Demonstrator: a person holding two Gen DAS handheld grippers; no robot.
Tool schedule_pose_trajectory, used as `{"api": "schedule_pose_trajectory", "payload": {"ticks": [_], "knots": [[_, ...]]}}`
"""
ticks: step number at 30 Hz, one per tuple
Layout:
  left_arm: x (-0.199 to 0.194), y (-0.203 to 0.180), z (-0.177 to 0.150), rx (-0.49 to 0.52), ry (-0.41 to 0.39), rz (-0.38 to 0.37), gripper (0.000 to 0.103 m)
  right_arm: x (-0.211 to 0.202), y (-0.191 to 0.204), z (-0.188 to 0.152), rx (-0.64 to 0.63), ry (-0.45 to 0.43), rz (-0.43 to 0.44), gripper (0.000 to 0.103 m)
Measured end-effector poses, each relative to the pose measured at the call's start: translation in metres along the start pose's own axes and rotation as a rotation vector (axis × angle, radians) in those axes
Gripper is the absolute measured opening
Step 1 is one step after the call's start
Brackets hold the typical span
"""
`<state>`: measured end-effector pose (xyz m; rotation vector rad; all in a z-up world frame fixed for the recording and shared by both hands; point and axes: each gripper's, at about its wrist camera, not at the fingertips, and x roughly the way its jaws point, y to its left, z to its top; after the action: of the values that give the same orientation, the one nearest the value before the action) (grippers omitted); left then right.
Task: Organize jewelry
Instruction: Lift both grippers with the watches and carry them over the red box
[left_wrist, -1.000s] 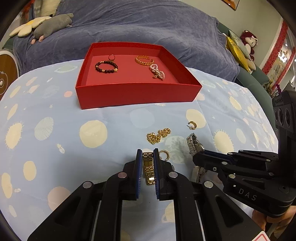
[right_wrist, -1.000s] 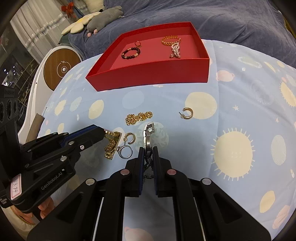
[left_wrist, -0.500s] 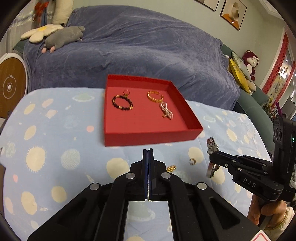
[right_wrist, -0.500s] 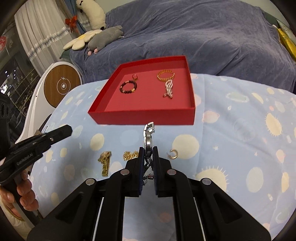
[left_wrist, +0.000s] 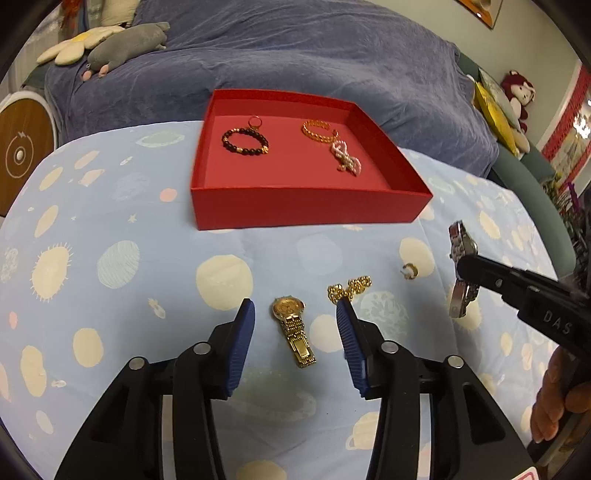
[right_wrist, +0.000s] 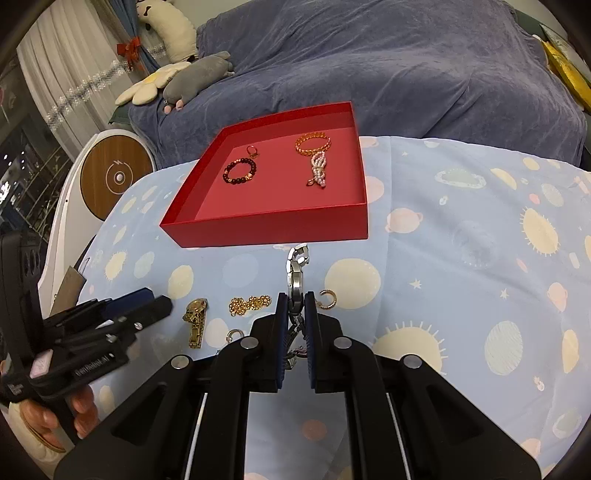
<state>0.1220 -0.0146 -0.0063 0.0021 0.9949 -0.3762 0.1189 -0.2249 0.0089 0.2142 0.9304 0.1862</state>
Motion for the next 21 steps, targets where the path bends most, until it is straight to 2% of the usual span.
{"api": "schedule_pose_trajectory", "payload": {"ticks": [5, 8, 10, 13, 21], "knots": [[0.022, -0.004, -0.007, -0.005, 0.043, -0.007, 0.045, 0.004, 0.004, -0.003, -0.012, 0.017, 0.005, 0.008], [0.029, -0.005, -0.008, 0.003, 0.044, 0.0, 0.031, 0.006, 0.006, -0.004, -0.017, 0.022, 0.008, 0.008], [0.033, -0.005, -0.008, 0.001, 0.05, -0.003, 0.019, 0.006, 0.007, -0.004, -0.019, 0.024, 0.009, 0.008], [0.034, -0.004, -0.007, 0.0, 0.04, 0.003, 0.009, 0.007, 0.007, -0.005, -0.017, 0.027, 0.01, 0.008], [0.023, -0.003, -0.003, -0.011, 0.015, -0.037, 0.009, 0.005, 0.009, -0.005, -0.024, 0.025, 0.017, 0.008]]}}
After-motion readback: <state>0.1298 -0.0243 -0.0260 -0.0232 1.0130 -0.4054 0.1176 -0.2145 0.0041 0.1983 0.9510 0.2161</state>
